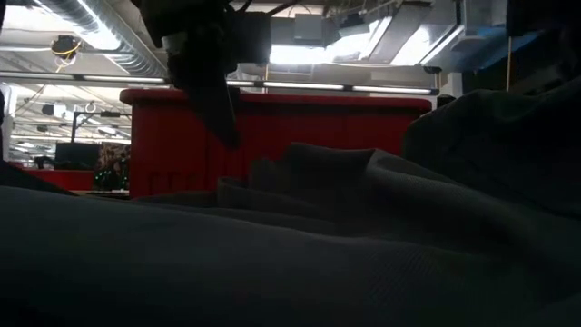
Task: Fold Laundry from Bin
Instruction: Fold the black shorts from the red laundry bin
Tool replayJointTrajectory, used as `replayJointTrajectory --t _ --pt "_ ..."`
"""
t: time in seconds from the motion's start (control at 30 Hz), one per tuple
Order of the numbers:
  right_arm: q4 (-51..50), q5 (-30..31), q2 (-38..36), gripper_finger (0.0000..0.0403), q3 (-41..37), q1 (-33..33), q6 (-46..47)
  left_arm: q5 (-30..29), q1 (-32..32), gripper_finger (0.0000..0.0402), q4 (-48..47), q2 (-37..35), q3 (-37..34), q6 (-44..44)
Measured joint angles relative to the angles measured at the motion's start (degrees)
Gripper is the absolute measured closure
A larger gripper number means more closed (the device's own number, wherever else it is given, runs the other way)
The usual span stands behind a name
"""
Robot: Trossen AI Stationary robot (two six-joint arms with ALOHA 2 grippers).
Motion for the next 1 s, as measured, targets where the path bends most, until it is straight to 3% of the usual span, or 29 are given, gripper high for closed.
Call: replayJointTrajectory --t 0.2,0.6,1.0 --pt "9.74 2.11 3.5 0.0221 -2.41 2.15 0.02 -0.26 -1.12 0.024 0.36 2.91 0.0 -4.47" --pt "14.74 -0.93 13.62 0.0221 -2.52 2.24 -0.14 -2.84 -1.96 0.024 1.66 7.28 0.0 -6.03" --pt "16.48 -1.65 16.66 0.0221 -2.3 2.24 -0.17 -5.46 -1.87 0.024 3.0 9.22 0.02 -6.11"
